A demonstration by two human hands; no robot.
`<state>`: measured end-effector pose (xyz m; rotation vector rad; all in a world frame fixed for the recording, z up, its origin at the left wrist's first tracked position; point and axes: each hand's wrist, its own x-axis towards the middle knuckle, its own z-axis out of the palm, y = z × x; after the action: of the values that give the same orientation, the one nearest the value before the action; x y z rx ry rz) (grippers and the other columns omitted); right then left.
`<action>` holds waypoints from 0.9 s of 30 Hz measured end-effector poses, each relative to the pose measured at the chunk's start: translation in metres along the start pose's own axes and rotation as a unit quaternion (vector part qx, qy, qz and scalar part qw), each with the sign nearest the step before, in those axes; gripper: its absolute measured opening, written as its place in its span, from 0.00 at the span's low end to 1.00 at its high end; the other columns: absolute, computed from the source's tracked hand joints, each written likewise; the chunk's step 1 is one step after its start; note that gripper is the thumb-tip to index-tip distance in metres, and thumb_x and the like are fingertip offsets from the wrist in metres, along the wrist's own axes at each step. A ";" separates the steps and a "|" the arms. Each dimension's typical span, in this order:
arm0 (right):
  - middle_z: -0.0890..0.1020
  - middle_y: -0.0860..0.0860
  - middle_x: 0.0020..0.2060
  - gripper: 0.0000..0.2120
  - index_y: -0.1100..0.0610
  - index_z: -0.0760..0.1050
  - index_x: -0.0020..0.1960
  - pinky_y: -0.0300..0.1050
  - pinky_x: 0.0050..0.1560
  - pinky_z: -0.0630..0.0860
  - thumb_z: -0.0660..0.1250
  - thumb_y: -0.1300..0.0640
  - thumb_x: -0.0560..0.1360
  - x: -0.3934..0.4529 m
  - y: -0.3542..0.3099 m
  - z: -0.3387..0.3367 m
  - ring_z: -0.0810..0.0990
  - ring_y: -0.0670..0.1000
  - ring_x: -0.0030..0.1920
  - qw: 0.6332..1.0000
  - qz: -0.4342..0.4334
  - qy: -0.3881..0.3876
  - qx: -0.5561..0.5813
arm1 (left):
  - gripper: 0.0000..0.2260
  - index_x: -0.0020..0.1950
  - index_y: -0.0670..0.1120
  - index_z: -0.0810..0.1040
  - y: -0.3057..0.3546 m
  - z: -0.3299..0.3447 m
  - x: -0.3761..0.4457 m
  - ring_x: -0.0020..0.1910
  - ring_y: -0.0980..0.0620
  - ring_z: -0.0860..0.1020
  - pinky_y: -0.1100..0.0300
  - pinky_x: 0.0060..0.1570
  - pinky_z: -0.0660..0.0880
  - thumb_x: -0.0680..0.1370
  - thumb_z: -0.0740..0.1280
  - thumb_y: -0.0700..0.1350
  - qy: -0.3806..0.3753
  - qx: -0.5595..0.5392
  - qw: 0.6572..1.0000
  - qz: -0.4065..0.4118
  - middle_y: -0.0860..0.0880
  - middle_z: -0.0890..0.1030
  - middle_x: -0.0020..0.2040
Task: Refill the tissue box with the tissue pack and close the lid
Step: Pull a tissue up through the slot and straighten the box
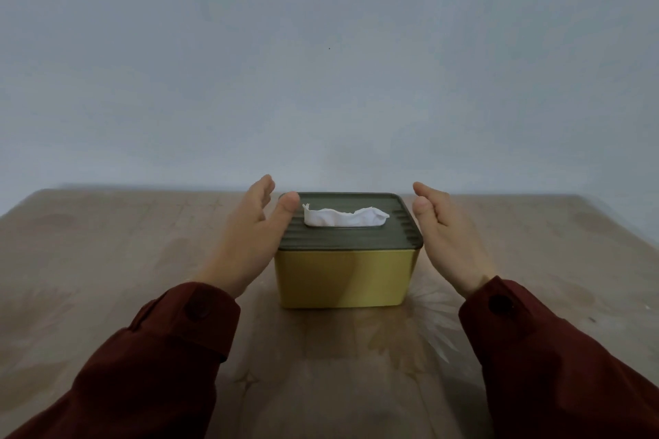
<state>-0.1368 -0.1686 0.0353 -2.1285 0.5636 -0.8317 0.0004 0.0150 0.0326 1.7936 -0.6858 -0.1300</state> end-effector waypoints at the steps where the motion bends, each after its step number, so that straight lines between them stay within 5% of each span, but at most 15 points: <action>1: 0.68 0.50 0.69 0.19 0.55 0.63 0.70 0.36 0.61 0.58 0.52 0.53 0.80 -0.001 0.001 0.001 0.64 0.45 0.67 1.000 0.006 0.000 0.007 | 0.29 0.75 0.48 0.55 -0.002 0.001 -0.001 0.73 0.54 0.60 0.60 0.67 0.60 0.77 0.59 0.55 0.004 -0.030 0.999 -0.016 0.51 0.60 0.76; 9: 0.69 0.48 0.68 0.19 0.53 0.63 0.70 0.39 0.62 0.61 0.52 0.53 0.80 -0.006 0.011 0.009 0.64 0.40 0.62 0.998 0.030 -0.017 0.055 | 0.25 0.75 0.50 0.55 -0.012 0.007 -0.008 0.69 0.60 0.60 0.63 0.64 0.58 0.79 0.55 0.54 0.022 -0.113 0.992 -0.051 0.52 0.59 0.76; 13: 0.74 0.36 0.58 0.15 0.43 0.70 0.63 0.35 0.57 0.65 0.53 0.51 0.79 -0.011 0.015 0.015 0.70 0.34 0.56 0.991 0.051 -0.003 0.127 | 0.24 0.75 0.51 0.58 -0.019 0.010 -0.010 0.72 0.56 0.61 0.54 0.73 0.58 0.80 0.53 0.55 0.025 -0.133 0.988 -0.068 0.52 0.62 0.75; 16: 0.72 0.42 0.63 0.17 0.50 0.68 0.66 0.44 0.65 0.65 0.54 0.49 0.79 -0.012 0.017 0.019 0.70 0.42 0.62 0.972 0.116 0.004 0.206 | 0.23 0.74 0.51 0.60 -0.022 0.012 -0.011 0.72 0.54 0.63 0.50 0.73 0.59 0.79 0.54 0.55 0.031 -0.171 0.981 -0.092 0.53 0.64 0.74; 20: 0.82 0.51 0.48 0.15 0.52 0.79 0.48 0.48 0.57 0.72 0.53 0.51 0.79 -0.014 0.011 0.020 0.78 0.45 0.48 0.935 0.151 -0.029 0.321 | 0.21 0.73 0.53 0.62 -0.025 0.015 -0.012 0.71 0.54 0.65 0.51 0.73 0.59 0.79 0.55 0.53 0.038 -0.206 0.973 -0.101 0.54 0.66 0.73; 23: 0.80 0.61 0.50 0.17 0.62 0.76 0.52 0.56 0.60 0.70 0.54 0.52 0.78 -0.017 0.012 0.021 0.76 0.52 0.48 0.927 0.168 -0.025 0.333 | 0.20 0.72 0.54 0.65 -0.026 0.017 -0.013 0.70 0.54 0.66 0.51 0.73 0.60 0.79 0.56 0.52 0.047 -0.217 0.970 -0.102 0.55 0.68 0.72; 27: 0.81 0.58 0.54 0.15 0.55 0.79 0.53 0.52 0.59 0.72 0.55 0.52 0.77 -0.019 0.014 0.025 0.78 0.52 0.53 0.922 0.174 -0.032 0.344 | 0.19 0.71 0.54 0.66 -0.027 0.020 -0.014 0.69 0.54 0.68 0.52 0.72 0.60 0.79 0.57 0.50 0.055 -0.233 0.965 -0.107 0.55 0.69 0.71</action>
<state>-0.1334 -0.1527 0.0050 -1.3572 0.4996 -0.6295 -0.0090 0.0102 -0.0017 1.4012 -0.3425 -0.3091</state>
